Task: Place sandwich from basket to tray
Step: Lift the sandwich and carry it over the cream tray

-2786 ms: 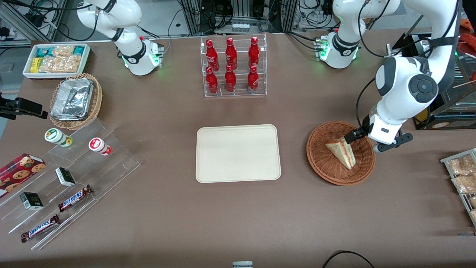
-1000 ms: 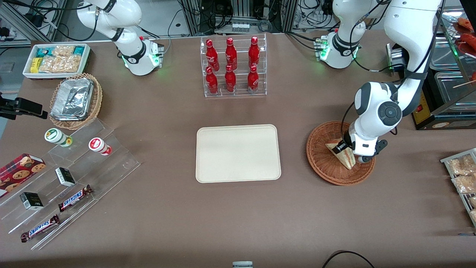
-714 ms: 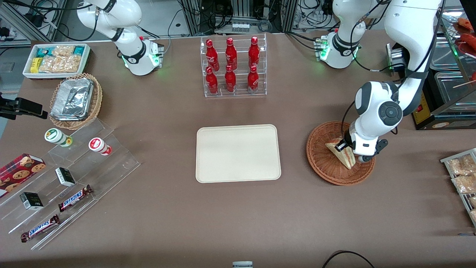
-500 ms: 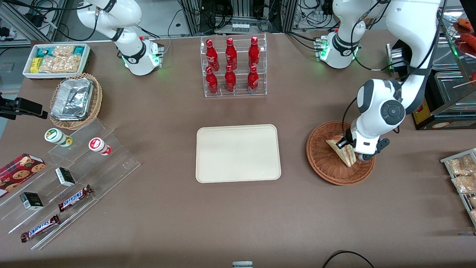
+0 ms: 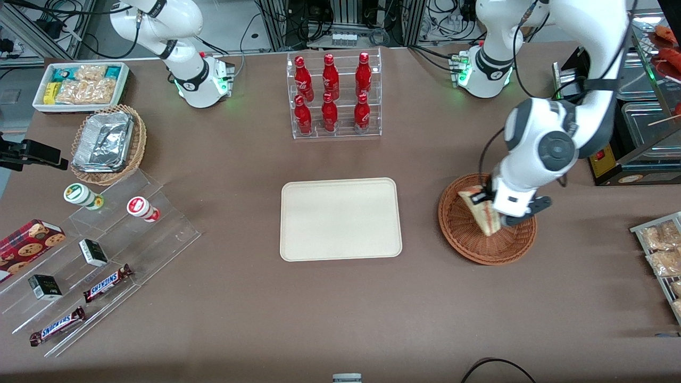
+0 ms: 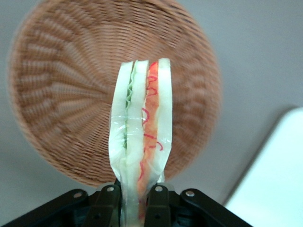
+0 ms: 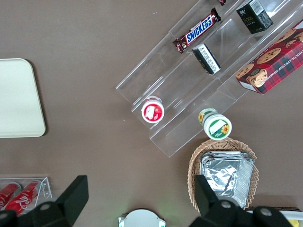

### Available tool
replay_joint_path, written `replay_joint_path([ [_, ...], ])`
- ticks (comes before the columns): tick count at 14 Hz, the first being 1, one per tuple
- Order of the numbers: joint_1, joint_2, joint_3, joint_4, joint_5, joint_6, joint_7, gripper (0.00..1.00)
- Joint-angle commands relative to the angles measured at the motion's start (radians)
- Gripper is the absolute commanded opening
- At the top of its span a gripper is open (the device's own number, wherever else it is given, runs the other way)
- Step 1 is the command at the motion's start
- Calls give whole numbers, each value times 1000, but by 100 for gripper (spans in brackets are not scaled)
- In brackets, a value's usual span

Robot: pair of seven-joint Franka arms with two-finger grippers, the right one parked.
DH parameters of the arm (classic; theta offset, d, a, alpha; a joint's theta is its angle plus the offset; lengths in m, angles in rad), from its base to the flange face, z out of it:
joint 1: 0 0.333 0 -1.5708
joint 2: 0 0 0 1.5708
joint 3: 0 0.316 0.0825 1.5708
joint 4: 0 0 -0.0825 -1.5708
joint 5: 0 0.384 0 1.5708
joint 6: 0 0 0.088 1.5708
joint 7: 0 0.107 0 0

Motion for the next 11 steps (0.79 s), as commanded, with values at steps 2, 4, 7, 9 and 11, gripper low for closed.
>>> replay_joint_path([
  [2, -179, 122, 5, 142, 0, -83, -12, 0],
  [4, -254, 209, 5, 233, -6, -79, -12, 0],
  [7, -352, 346, 5, 415, -33, -79, -46, 0],
  [9, -407, 426, 5, 521, -35, -79, -106, 0],
  [11, -467, 512, 7, 609, -29, -77, -173, 0],
])
